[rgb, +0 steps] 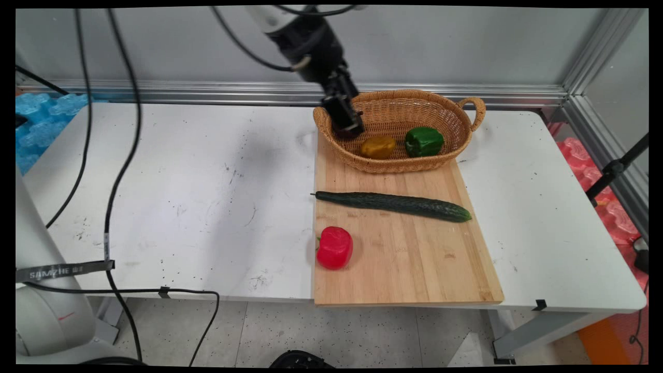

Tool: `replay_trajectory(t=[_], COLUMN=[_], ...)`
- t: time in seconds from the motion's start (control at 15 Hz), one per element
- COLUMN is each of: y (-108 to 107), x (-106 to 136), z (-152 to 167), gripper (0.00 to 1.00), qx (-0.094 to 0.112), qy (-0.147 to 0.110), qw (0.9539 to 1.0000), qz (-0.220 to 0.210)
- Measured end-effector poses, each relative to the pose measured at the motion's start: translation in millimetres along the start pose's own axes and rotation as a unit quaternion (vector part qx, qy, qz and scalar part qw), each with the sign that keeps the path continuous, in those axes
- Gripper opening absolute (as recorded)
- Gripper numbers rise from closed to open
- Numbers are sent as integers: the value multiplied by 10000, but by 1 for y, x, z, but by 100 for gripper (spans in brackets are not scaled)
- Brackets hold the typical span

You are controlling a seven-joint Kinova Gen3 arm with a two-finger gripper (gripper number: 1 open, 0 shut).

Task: Pick up the cucumber from the cutting board

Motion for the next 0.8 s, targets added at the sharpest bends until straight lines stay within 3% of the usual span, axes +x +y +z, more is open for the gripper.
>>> replay_trajectory(t=[0.4, 0.8], y=[28, 27], x=[-34, -41], z=[-22, -3], gripper=[100, 100], qx=[-246, -269], qy=[-260, -268], qw=[9993, 9993], qz=[68, 59])
